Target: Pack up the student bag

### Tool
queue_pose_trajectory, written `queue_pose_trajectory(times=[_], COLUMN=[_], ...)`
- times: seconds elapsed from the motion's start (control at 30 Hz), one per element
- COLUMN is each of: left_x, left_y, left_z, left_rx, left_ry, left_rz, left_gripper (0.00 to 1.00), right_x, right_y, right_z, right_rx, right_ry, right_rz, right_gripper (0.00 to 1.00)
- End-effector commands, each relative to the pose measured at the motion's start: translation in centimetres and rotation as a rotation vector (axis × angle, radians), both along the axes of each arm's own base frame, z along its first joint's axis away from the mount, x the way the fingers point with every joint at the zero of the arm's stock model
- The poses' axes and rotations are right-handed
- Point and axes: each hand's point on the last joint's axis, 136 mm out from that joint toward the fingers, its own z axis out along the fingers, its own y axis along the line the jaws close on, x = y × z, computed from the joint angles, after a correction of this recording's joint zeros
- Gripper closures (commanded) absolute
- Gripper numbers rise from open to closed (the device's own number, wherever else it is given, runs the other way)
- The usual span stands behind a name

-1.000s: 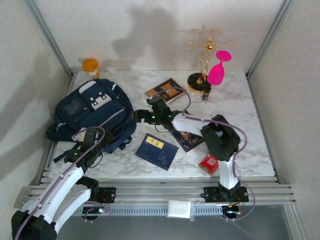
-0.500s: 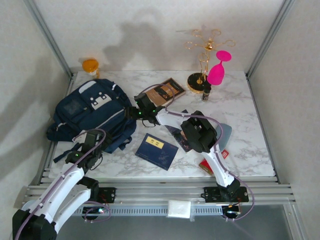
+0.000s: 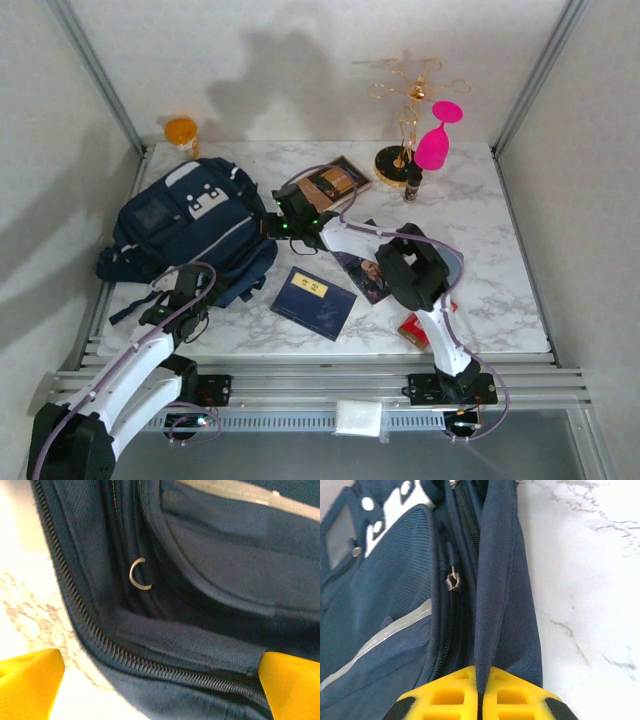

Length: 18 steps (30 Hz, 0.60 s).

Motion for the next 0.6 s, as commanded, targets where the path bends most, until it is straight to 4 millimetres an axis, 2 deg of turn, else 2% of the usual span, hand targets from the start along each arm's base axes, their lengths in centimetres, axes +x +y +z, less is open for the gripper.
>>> queue_pose_trajectory(times=[0.0,0.13,0.3,0.4,0.47,0.57], left_x=[1.9,4.1,7.1,8.8,9.5,9.9], left_y=[-0.1,-0.8,-0.7,-0.5,0.0,0.9], left_z=[1.0,2.6,5.8,7.5,7.9,7.7], left_rx=[-0.043,-0.074,-0.057,-0.041,-0.017,0.015], left_ry=[-0.092,-0.171,-0.249,-0.269,-0.247,-0.221], left_rz=[0.038,-0.002,-0.029,-0.057,-0.054,-0.047], left_gripper=[0.01,0.01,0.01,0.01,0.01,0.01], right_x=[-1.5,-4.7,-8.3,-11.5,-13.1,-14.6], right_y=[-0.6,-2.4,-4.2,-3.2,-2.0,-0.2], right_z=[9.6,11.3,11.5,11.3,10.8,8.3], right_rx=[0.133,0.168,0.163,0.19,0.201,0.18], right_ry=[-0.155,-0.14,-0.068,-0.029,-0.009,0.027], right_rz=[0.027,0.044,-0.042,-0.049,-0.042,-0.046], right_gripper=[1.0,1.0,1.0,1.0,1.0,0.99])
